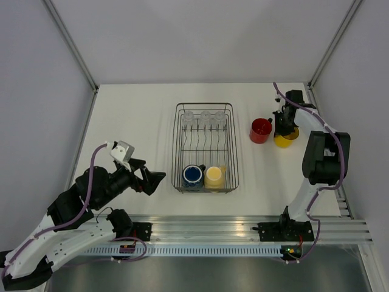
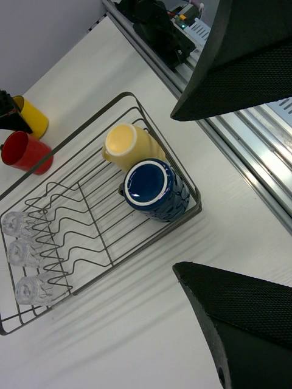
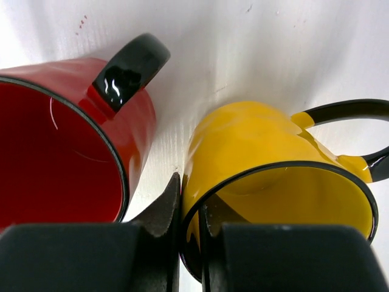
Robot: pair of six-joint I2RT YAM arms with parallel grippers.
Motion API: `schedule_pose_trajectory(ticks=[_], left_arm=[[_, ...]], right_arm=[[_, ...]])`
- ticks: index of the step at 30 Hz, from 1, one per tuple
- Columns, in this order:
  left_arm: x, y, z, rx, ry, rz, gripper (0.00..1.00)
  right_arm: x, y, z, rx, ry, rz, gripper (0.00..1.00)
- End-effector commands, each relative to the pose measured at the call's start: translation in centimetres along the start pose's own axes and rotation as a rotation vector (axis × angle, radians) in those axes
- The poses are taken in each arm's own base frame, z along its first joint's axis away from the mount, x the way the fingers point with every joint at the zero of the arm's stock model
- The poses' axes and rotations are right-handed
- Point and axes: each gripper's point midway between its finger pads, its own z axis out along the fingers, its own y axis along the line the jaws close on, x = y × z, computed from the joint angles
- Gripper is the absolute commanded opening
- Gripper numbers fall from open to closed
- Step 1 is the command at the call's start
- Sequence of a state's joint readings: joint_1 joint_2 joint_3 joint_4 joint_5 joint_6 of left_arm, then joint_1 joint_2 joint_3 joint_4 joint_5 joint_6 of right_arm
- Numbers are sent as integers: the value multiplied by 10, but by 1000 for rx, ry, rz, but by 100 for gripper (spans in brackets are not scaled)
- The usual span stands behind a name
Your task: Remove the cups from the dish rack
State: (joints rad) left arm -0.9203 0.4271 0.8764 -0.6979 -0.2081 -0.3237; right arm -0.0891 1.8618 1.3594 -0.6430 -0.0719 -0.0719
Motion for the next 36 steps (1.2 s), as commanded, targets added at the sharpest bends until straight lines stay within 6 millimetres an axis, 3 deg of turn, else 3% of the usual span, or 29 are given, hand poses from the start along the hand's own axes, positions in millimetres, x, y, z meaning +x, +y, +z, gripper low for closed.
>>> schedule_pose_trajectory(ticks=[1,7,15,18,23,25,26,28,29,30,31,32,34,35,36], left_arm=[[-10,0,0,9,-51,27,100],[-11,0,-2,10,-60,25,100],[-11,0,-1,8,-59,24,100],[-10,0,0,6,-55,19,100],[-13,2,3,-18,-48,7,100],[-17,5,5,-48,-51,-6,100],[-18,5,10,-65,-37,-28,100],[-20,8,16,-108,-28,-53,100],[-24,6,19,-114,-30,-82,100],[-21,9,29,-150,-5,-87,100],[-22,8,33,-160,2,-111,100],[-29,5,35,-163,-4,-119,100],[-31,0,51,-168,26,-117,100],[-31,-4,58,-163,48,-105,100],[-23,-6,70,-167,96,-87,100]], right_arm=[[-33,-12,-2,49,-85,-34,6],[-35,-16,7,61,-71,-43,7],[-44,-14,-7,61,-117,-37,29],[-56,-17,-29,83,-174,-28,37],[-68,-25,-65,121,-246,3,39],[-73,-24,-89,126,-308,24,42],[-78,-23,-111,129,-367,39,44],[-80,-8,-126,58,-438,61,47],[-85,5,-150,-3,-519,113,48],[-74,30,-148,-138,-521,110,52],[-82,36,-159,-174,-592,112,55],[-82,44,-181,-213,-653,158,56],[-72,62,-188,-290,-682,148,74],[-70,66,-203,-303,-720,155,76],[-63,71,-203,-311,-717,142,77]])
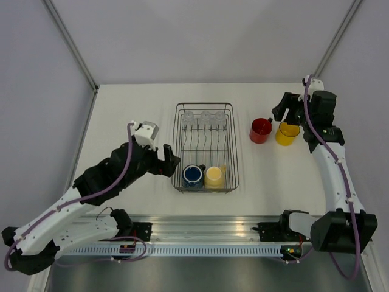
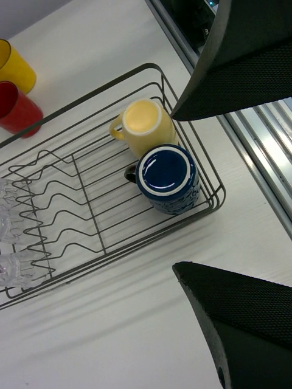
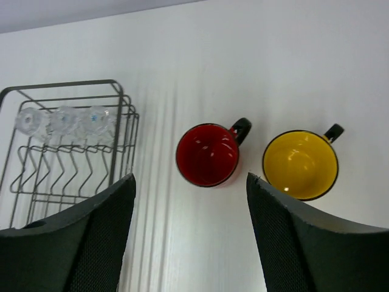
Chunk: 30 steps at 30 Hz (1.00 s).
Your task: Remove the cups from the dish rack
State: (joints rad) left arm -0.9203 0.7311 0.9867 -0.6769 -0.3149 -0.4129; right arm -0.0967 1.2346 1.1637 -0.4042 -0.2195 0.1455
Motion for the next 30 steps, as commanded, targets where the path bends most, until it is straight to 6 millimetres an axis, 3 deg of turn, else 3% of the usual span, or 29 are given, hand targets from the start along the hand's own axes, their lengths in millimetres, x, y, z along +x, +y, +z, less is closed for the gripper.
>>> schedule_pose_trajectory(ticks=[1,3,4,9,10,15,24,30], left_arm=[[-22,-16,19,-9,-2,-32,100],[-9,-20,37,-21,68,12,100],[-8,-20,40,-27,86,43,100],[18,-23,61,0,203,200,100],[25,-24,67,4,232,221,100],[56,-34,78,85,353,287,100],[104,-38,106,70,522,360,100],[121,-36,118,53,563,385,100]], right_arm=[[-2,32,-12,-129,-58,61,79],[2,31,-24,-109,-46,57,86],[-3,31,-33,-99,-70,56,97],[-18,48,-65,-147,-203,217,98],[-26,55,-80,-183,-266,217,98],[-22,102,-111,-452,-273,180,98],[-8,118,-130,-525,-227,113,98],[-6,136,-141,-582,-217,47,98]])
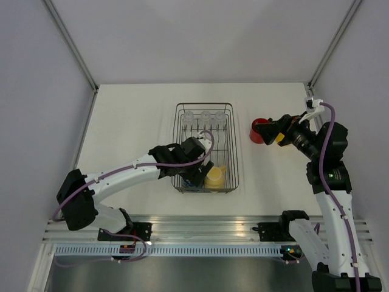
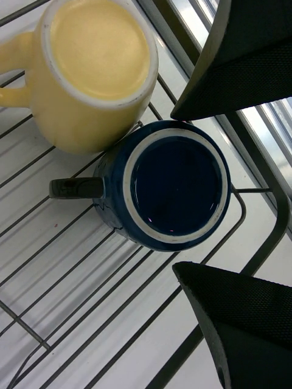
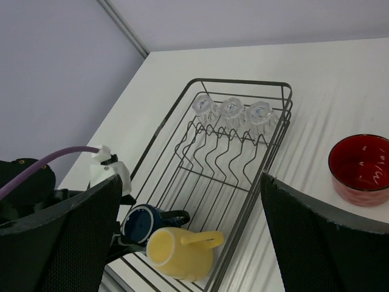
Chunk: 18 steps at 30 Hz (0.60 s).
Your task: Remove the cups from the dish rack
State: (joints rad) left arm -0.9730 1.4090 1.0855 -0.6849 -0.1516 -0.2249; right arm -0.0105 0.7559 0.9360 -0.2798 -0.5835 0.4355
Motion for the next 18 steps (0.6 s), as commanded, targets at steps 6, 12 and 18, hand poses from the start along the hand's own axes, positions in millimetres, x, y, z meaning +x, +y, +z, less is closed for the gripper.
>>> schedule_pose_trajectory(ticks=[6,12,18], left_arm=[[-5,-8,16,23,3,48,100],[5,-7,30,13,40,48,100],[14,-7,45,4,54,46,99]], right_arm=[[-6,28,-5,-85,5,-74,98],[-3,28,-5,-88,10,-82,98],[-1,31,-4,-99,15,-85,98]])
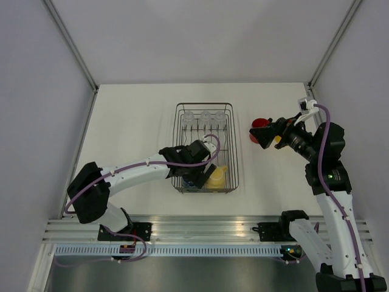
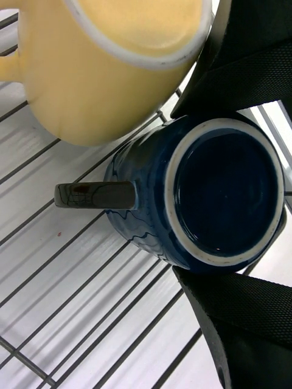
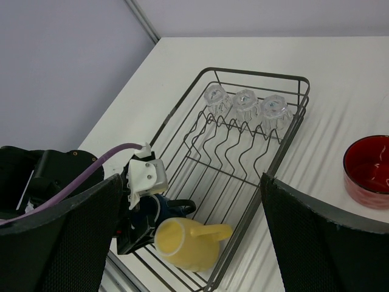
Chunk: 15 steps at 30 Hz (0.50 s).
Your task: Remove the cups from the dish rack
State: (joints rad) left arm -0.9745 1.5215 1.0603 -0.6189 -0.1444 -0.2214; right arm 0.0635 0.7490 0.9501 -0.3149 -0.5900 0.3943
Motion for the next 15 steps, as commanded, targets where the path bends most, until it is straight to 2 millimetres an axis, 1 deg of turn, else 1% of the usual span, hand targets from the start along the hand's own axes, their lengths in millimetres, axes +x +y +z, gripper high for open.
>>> schedule_pose_trajectory(ticks=[1,5,8,9,11,12,14,15], left_arm=[[-1,-3,11,10,-16,31,99],[3,-2,19,-1,-1,29,95],[4,-3,19,4,0,24,81],[3,-3,18,5,-6,22,67],[-1,-2,12,3,-23,12,56],[-4,-2,10,0,-33,9,45],[-10,1,1,-14,-58,-6,34],[-12,3,-2,-21,-68,-12,19]], right_arm=[[-12,11,-3,-30,-33,-49,98],[-12,11,-3,-31,-32,-51,98],[-13,12,-3,-34,-34,-54,98],[-13,12,-3,-33,-33,-53,98],[-13,12,-2,-35,-33,-54,98],[-13,12,-2,-34,-34,-54,98],[-13,12,-2,-33,-34,-54,98],[-13,12,-2,-33,-34,-54,98]])
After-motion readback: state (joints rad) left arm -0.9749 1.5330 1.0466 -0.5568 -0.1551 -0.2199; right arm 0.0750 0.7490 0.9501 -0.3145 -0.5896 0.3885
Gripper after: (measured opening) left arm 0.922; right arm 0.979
